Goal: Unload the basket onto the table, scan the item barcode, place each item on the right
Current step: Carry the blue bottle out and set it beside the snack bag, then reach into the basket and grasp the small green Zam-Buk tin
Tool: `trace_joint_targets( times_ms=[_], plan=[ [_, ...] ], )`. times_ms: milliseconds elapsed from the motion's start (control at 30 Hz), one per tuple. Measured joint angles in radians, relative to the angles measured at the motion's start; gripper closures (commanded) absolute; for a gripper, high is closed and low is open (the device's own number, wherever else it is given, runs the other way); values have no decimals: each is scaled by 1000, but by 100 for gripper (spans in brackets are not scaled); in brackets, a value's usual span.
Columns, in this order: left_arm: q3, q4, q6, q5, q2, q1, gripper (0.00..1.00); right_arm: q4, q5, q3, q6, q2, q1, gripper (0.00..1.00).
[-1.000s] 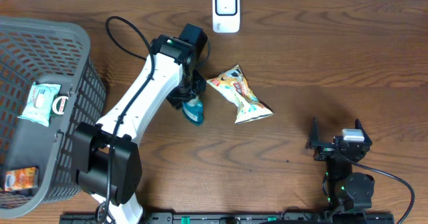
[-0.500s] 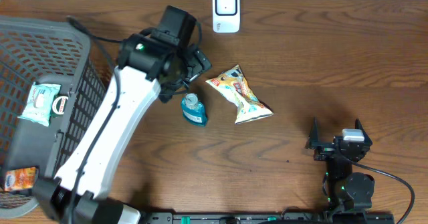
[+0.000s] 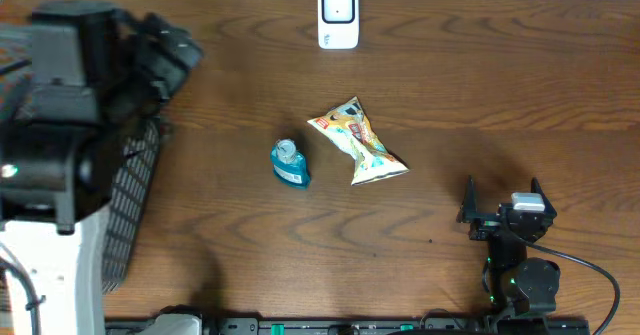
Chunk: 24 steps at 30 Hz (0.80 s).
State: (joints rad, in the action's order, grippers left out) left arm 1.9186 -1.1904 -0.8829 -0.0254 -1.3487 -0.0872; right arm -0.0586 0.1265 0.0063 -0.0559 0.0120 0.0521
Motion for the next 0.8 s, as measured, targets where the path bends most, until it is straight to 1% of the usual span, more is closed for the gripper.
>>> trace_joint_targets(
  times_ms=[133, 333, 433, 600, 800],
  plan=[
    [2, -87, 2, 4, 2, 188, 0, 0, 0, 0, 0, 0, 0, 1],
    [2, -211, 6, 6, -5, 419, 0, 0, 0, 0, 0, 0, 0, 1],
    [1, -247, 26, 6, -8, 491, 0, 0, 0, 0, 0, 0, 0, 1],
    [-50, -250, 54, 6, -45, 589, 0, 0, 0, 0, 0, 0, 0, 1],
    [-133, -234, 72, 6, -185, 670, 0, 0, 0, 0, 0, 0, 0, 1]
  ],
)
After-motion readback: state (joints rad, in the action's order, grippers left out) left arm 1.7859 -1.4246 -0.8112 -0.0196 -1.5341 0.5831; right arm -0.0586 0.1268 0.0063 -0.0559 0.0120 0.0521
